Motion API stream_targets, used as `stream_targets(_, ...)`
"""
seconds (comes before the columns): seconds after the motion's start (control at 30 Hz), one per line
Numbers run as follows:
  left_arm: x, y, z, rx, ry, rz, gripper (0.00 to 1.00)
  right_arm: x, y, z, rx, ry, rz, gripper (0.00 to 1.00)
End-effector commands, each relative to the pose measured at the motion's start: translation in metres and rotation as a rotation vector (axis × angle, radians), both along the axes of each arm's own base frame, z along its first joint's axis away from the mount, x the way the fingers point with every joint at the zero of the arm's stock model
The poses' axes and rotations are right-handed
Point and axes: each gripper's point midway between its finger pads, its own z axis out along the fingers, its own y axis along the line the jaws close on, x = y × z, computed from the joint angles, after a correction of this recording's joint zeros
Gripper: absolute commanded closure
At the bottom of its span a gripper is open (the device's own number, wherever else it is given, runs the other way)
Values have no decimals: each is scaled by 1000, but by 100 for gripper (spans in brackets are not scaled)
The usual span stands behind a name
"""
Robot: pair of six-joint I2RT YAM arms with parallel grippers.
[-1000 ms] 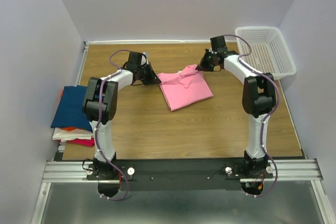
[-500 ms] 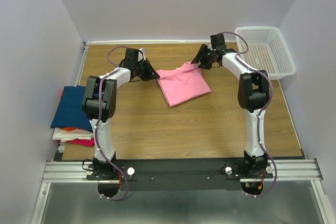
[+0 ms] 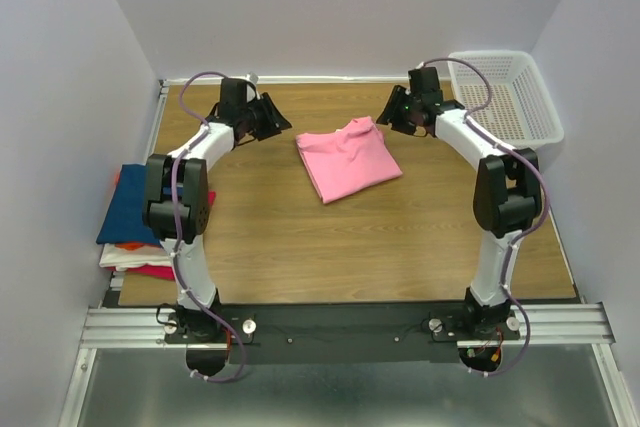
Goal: Fold and stack the t-shirts
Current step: Fold the tshirt
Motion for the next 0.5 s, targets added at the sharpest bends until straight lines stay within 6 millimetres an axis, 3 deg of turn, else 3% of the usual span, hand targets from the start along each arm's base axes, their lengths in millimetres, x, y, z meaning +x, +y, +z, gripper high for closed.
stream_targets(0.0,-9,-6,26,106,-61,44,64,-14,10,-7,-127,-44,16,47)
stream_targets(0.1,-24,-21,18,136,-42,50,76,-19,17,-19,-168,-40,36,49)
stream_targets(0.13,-34,-33,9,157,-29,42,83,-20,22,-28,-185,-30,45,50)
stream_targets(0.2,-40,-46,0,162,-16,35,87,-21,29,-38,-207,-21,66,50)
stream_targets(0.23,-48,-62,-10,171,0,5,90,-24,33,-49,-226,-4,73,50)
stream_targets(0.37,-58,-95,-38,186,43,-47,95,-25,39,-65,-257,12,80,50)
stream_targets(0.47,-62,-106,-54,189,81,-43,95,-33,36,-83,-270,54,72,49)
